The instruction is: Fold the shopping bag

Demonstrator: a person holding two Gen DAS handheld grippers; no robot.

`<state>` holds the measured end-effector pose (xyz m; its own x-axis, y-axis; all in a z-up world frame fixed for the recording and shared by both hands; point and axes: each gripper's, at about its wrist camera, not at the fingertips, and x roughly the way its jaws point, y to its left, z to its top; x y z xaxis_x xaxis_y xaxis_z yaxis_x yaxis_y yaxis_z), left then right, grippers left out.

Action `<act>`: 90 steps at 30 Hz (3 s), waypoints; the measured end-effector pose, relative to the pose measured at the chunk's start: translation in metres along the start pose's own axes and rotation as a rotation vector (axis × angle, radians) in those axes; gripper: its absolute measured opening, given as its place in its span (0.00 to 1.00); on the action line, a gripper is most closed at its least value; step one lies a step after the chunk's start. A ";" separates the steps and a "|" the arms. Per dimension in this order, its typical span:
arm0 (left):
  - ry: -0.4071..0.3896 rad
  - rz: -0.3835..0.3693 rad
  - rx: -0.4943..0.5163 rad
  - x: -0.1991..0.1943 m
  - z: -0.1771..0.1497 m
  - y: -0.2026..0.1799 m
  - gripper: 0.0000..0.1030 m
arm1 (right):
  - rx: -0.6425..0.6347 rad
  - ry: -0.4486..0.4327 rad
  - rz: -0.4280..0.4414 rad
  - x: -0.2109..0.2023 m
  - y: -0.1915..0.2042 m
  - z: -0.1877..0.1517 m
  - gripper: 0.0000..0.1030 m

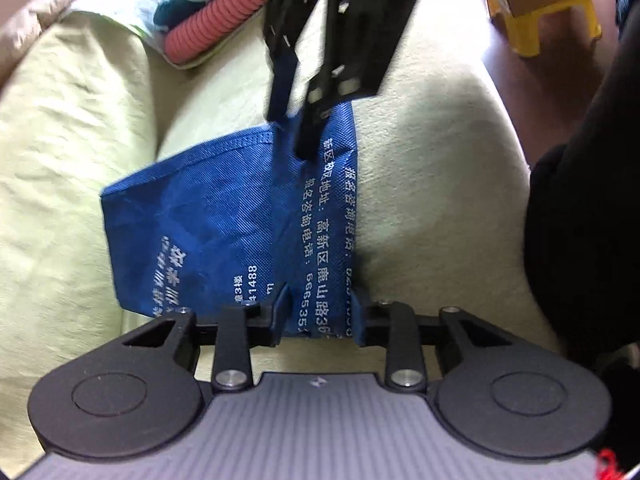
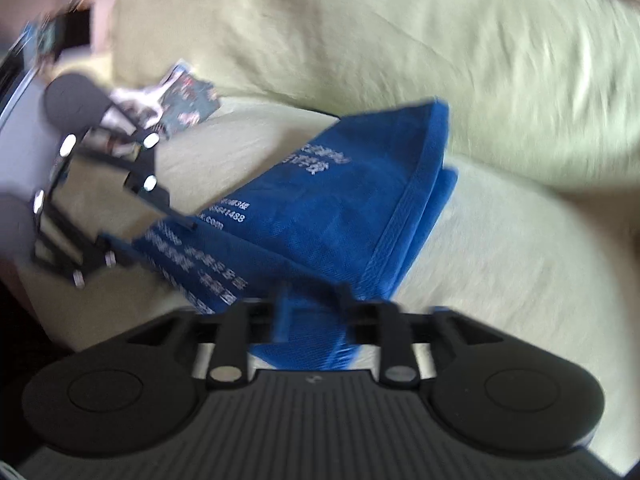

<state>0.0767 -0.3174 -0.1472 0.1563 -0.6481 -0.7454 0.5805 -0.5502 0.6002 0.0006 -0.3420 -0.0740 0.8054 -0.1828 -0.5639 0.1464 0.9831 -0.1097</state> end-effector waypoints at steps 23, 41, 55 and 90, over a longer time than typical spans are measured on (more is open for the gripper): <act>0.018 -0.153 -0.122 0.004 0.001 0.035 0.37 | -0.368 0.079 0.157 0.015 -0.002 0.004 0.24; 0.040 -0.322 -0.354 0.022 -0.010 0.107 0.27 | 0.618 0.485 0.659 0.077 -0.137 0.025 0.19; -0.045 -0.079 -0.382 -0.008 0.003 0.093 0.26 | 0.757 0.494 0.500 0.085 -0.138 0.017 0.15; 0.023 0.094 -0.258 -0.012 0.009 0.023 0.28 | 0.291 0.133 -0.087 0.062 -0.035 0.009 0.00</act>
<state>0.0808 -0.3265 -0.1218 0.2360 -0.6763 -0.6978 0.7465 -0.3336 0.5757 0.0510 -0.3882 -0.0977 0.7033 -0.2465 -0.6668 0.3851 0.9205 0.0658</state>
